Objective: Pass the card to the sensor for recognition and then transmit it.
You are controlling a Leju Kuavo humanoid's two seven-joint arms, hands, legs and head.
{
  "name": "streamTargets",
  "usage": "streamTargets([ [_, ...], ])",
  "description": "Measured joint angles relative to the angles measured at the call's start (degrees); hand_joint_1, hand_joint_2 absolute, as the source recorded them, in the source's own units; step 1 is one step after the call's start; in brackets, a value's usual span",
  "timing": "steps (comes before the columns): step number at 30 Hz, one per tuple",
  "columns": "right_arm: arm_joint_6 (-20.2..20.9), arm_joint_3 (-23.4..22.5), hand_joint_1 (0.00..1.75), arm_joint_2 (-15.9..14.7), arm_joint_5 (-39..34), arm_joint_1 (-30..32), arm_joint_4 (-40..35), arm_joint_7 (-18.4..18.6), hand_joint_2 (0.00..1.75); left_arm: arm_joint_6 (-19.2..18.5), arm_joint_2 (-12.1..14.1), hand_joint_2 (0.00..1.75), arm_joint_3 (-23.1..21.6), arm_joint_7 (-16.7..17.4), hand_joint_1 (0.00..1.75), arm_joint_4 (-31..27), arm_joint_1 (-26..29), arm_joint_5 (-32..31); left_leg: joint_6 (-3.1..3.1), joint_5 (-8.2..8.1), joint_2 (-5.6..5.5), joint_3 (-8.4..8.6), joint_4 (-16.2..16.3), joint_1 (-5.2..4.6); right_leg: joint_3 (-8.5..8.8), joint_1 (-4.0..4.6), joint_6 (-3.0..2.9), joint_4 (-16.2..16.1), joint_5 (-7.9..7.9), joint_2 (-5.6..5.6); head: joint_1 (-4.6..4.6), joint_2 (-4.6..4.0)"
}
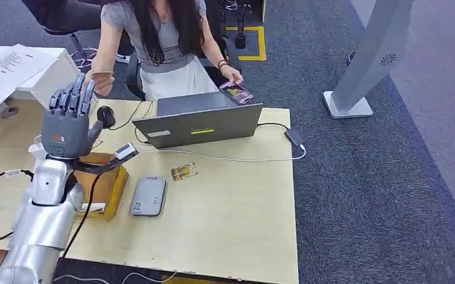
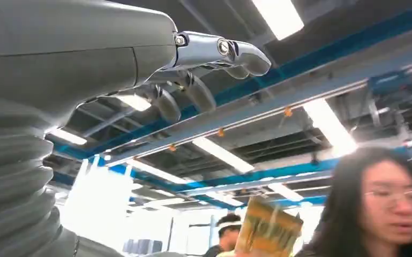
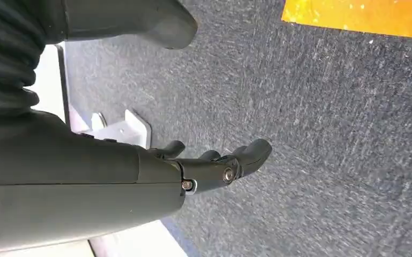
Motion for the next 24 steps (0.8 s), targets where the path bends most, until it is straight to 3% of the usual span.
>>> streamTargets([
  [7, -1.09, -2.63, 0.00, 0.50, -1.27, 0.21, 0.00, 0.35, 1.75, -0.13, -0.96, 1.75, -3.96, -1.88, 0.00, -17.18, 17.27, 3.76, -0.03, -0.18, 0.13, -0.02, 0.00, 0.00, -0.08, -0.01, 0.07, -0.03, -0.09, 0.16, -0.02, 0.00],
  [16, -1.18, -3.91, 0.00, 0.72, -1.40, 0.22, 0.00, 0.35, 1.75, -0.33, -1.09, 1.75, -5.16, -2.06, 0.00, -23.84, 21.86, 4.17, -0.06, -0.14, 0.10, -0.03, -0.01, 0.02, -0.02, 0.01, 0.05, 0.01, -0.07, 0.08, 0.00, 0.00],
  [19, -1.40, -4.55, 0.00, 0.83, -2.08, 0.25, 0.00, 0.24, 1.75, 0.48, -1.07, 1.75, -6.01, -3.06, 0.00, -26.80, 26.22, 2.64, -0.06, -0.17, 0.20, 0.04, -0.02, 0.01, 0.04, 0.00, 0.05, 0.01, -0.08, 0.24, 0.00, 0.00],
  [22, -1.58, -5.49, 0.00, 0.92, -2.58, 0.45, 0.00, -0.24, 1.75, -0.48, -0.70, 1.75, -7.24, -0.28, 0.00, -29.66, 32.81, 0.41, -0.01, -0.29, 0.22, 0.06, -0.02, 0.01, -0.02, 0.00, 0.04, -0.02, -0.16, 0.24, 0.04, 0.00],
  [24, -1.99, -6.14, 0.00, 1.05, -2.80, 0.50, 0.00, -0.37, 1.75, -5.55, 1.02, 1.75, -7.52, 4.46, 0.00, -30.46, 36.80, 0.89, 0.01, -0.33, 0.21, 0.06, -0.02, 0.01, -0.01, 0.00, 0.03, -0.02, -0.28, 0.23, 0.02, 0.00],
])
